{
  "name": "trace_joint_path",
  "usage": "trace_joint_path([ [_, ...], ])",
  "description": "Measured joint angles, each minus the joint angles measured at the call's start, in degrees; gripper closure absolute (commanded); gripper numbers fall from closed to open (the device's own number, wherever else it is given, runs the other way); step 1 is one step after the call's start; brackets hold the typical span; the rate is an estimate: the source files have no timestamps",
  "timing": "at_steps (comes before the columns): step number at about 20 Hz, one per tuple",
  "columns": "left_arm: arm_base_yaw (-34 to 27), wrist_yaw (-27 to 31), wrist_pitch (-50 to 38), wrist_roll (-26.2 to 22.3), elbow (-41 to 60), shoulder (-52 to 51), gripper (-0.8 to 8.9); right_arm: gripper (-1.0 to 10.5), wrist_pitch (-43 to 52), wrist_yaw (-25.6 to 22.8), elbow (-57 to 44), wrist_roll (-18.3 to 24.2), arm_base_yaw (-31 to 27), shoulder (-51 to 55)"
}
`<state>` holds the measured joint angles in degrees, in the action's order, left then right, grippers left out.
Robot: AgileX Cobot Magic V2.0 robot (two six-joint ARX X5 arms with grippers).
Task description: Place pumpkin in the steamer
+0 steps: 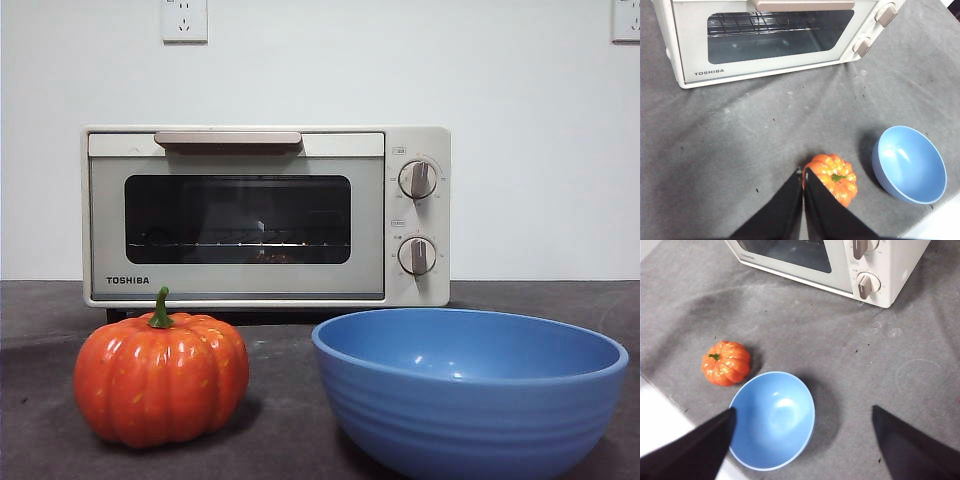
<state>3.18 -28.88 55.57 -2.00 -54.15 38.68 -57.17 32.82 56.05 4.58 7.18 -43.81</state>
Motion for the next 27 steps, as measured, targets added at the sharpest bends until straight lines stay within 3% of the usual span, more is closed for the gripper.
trace_joint_path([
  [8, 0.1, 0.0, 0.0, 0.0, 0.0, 0.0, 7.98, 4.7, 2.4, 0.0, 0.0, -0.5, 4.8, -1.1],
  [15, 0.1, 0.0, 0.0, 0.0, 0.0, 0.0, 7.98, 4.7, 17.1, -0.2, 0.1, -5.2, 21.1, -10.7],
  [17, 0.1, 0.0, 0.0, 0.0, 0.0, 0.0, 7.98, 4.6, 20.2, -2.3, 1.5, -6.1, 26.2, -15.3],
  [21, 0.1, 0.0, 0.0, 0.0, 0.0, 0.0, 7.98, 4.6, 21.9, -6.5, 9.2, -6.2, 34.1, -26.8],
  [27, 0.1, 0.0, 0.0, 0.0, 0.0, 0.0, 7.98, 4.5, 22.3, -10.6, 18.2, -4.3, 40.7, -41.8],
])
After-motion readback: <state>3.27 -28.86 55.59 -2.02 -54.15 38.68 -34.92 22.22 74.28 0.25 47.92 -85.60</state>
